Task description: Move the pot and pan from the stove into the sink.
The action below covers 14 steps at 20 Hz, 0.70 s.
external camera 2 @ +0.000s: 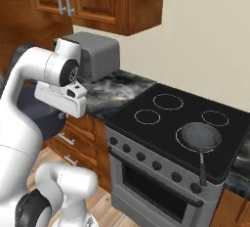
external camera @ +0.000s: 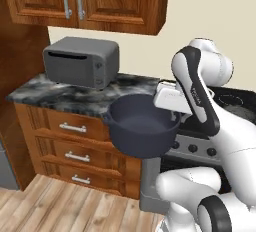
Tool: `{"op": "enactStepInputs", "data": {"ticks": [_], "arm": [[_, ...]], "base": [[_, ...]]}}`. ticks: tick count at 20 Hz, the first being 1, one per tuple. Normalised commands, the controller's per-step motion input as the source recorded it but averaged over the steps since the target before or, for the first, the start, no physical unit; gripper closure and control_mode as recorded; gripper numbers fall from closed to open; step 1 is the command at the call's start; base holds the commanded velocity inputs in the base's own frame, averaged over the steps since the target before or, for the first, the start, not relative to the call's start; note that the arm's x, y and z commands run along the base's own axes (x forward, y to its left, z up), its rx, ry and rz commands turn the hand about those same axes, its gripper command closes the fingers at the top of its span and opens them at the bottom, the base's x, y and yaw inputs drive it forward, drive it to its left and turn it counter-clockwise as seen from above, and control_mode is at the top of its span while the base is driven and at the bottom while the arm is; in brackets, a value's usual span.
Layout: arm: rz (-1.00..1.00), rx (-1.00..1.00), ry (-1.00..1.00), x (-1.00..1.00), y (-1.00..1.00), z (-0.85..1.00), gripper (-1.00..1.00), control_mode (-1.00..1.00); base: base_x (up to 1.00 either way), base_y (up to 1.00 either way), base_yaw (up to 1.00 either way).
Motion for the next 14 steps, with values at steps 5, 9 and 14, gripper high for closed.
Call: {"op": "enactStepInputs", "data": {"ticks": [5,9,14], "arm": [[0.00,0.00,0.00,0.00,0.00,0.00,1.00,1.00],[0.00,0.00,0.00,0.00,0.00,0.00,1.00,1.00],[0.00,0.00,0.00,0.00,0.00,0.00,1.00,1.00]], "base": [[-0.24,-0.04,0.46],[-0.22,-0.02,0.46],[-0.21,-0.02,0.47]]}}
